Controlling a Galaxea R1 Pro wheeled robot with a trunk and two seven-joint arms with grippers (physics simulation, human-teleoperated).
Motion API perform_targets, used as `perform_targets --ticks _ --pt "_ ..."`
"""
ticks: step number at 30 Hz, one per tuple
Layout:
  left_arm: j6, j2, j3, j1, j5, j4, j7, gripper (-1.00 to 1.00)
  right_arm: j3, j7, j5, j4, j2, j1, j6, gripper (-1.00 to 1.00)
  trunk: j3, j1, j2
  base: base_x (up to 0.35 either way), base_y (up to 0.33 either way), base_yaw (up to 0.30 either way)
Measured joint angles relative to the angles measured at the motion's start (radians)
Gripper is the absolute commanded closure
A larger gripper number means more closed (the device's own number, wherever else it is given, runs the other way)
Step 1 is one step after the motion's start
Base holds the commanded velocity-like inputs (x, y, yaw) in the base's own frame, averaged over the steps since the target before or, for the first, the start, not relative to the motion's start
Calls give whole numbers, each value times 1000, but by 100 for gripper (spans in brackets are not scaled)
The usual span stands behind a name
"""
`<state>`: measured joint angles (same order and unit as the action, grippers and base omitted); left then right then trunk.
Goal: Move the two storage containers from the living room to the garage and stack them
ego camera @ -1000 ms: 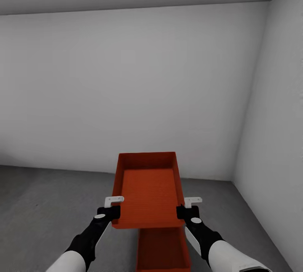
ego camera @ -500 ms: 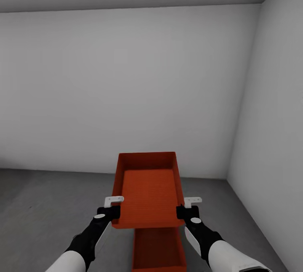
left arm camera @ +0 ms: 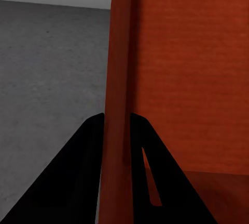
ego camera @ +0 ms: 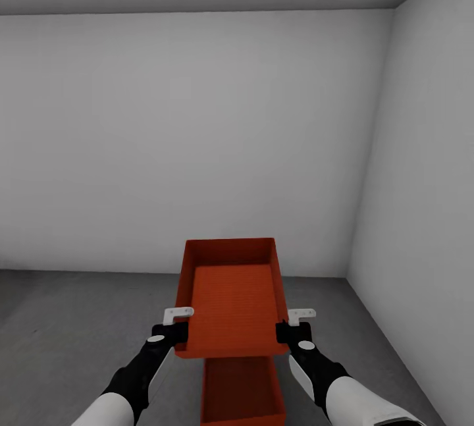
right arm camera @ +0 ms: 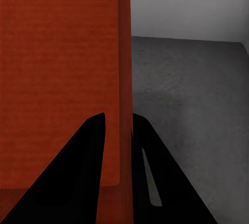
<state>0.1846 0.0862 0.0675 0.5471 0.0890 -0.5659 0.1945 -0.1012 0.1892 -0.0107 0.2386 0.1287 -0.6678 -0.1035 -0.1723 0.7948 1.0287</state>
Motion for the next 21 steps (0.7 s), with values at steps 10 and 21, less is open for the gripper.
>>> perform_targets --ticks 10,21 --pt "2 0 1 0 0 -1 1 100 0 -1 -1 0 0 0 0 100 0 0 0 0 0 0" --pt "2 0 0 0 0 0 0 100 -4 0 -3 0 -1 0 2 100 -4 0 0 0 0 0"
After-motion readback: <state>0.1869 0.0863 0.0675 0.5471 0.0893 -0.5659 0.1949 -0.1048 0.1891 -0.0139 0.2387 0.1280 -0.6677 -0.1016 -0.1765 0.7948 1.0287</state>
